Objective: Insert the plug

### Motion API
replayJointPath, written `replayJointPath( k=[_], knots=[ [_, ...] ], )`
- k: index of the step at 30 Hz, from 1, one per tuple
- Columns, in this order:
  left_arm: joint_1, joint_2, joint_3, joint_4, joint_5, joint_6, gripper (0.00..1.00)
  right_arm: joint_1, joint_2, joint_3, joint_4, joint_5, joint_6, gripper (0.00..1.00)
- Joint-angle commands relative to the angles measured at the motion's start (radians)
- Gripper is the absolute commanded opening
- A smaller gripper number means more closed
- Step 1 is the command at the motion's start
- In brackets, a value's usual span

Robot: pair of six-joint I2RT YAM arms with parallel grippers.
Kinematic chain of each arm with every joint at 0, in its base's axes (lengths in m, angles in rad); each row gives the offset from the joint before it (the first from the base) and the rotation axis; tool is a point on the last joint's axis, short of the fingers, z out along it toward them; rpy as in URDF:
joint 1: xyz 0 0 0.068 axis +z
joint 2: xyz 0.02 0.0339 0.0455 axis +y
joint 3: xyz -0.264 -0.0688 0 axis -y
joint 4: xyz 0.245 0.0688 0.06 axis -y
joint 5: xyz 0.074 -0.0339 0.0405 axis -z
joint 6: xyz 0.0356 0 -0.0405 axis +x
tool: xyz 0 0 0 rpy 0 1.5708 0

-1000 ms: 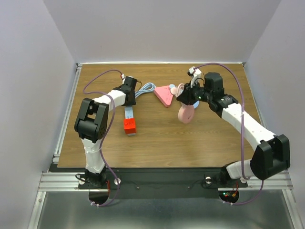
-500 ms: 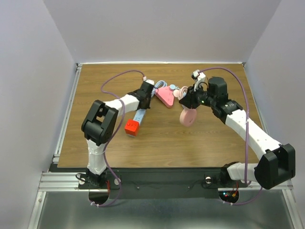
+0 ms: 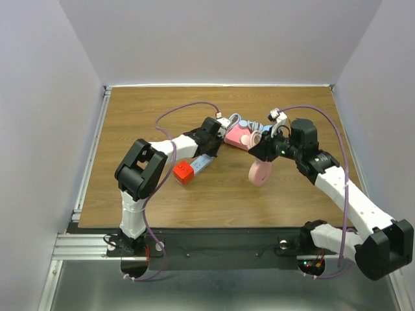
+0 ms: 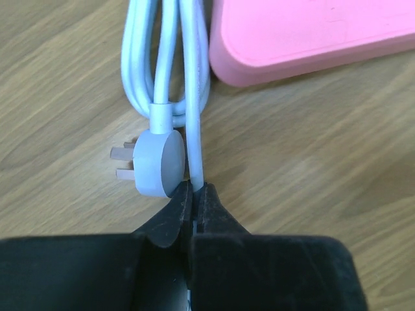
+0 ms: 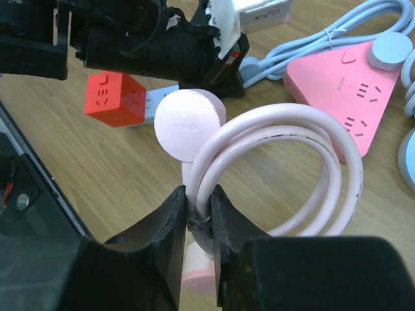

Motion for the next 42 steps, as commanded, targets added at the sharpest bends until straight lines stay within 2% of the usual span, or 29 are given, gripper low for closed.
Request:
replayJointPath(
  k=[1,2,3,4,7,8,9,13,18,23,33,38,42],
  knots=[
    [-0.048,-0.035,0.018,0.096,0.229,-0.019,0.05,0.005,-0.074,-0.014,0.040,0.000,0.048,0.01],
    [-0.048,-0.032,0.024,0.094,0.229,-0.020,0.12,0.005,-0.076,-0.015,0.036,0.010,0.051,0.01],
    [-0.048,-0.029,0.033,0.093,0.226,-0.023,0.30,0.005,-0.074,-0.011,0.025,0.010,0.050,0.01],
    [-0.048,-0.026,0.038,0.088,0.226,-0.028,0.41,0.005,-0.065,-0.011,0.022,0.007,0.050,0.01],
    [-0.048,-0.032,0.056,0.065,0.200,-0.043,0.63,0.016,-0.044,-0.003,0.016,-0.001,0.053,0.00],
    [-0.047,-0.049,0.056,0.062,0.176,-0.052,0.89,0.022,-0.033,-0.001,0.016,0.001,0.053,0.00],
    [-0.047,-0.061,0.056,0.050,0.160,-0.058,0.99,0.033,-0.030,-0.001,0.017,0.016,0.051,0.00],
    [-0.048,-0.150,0.046,0.024,0.035,-0.109,0.99,0.137,-0.010,0.014,0.017,0.062,0.065,0.00],
    [-0.045,-0.342,-0.029,-0.050,-0.219,-0.213,0.99,0.278,0.011,0.014,0.036,0.154,0.102,0.00],
    [-0.033,-0.521,-0.161,-0.073,-0.364,-0.325,0.99,0.312,0.027,-0.017,0.106,0.177,0.185,0.00],
    [-0.030,-0.777,-0.397,-0.264,-0.455,-0.583,0.99,0.367,0.162,-0.017,0.246,0.215,0.266,0.00],
    [-0.025,-0.801,-0.427,-0.330,-0.449,-0.648,0.99,0.369,0.246,0.037,0.278,0.194,0.266,0.00],
    [-0.011,-0.823,-0.491,-0.289,-0.398,-0.658,0.99,0.370,0.321,0.065,0.320,0.180,0.295,0.01]
  ],
)
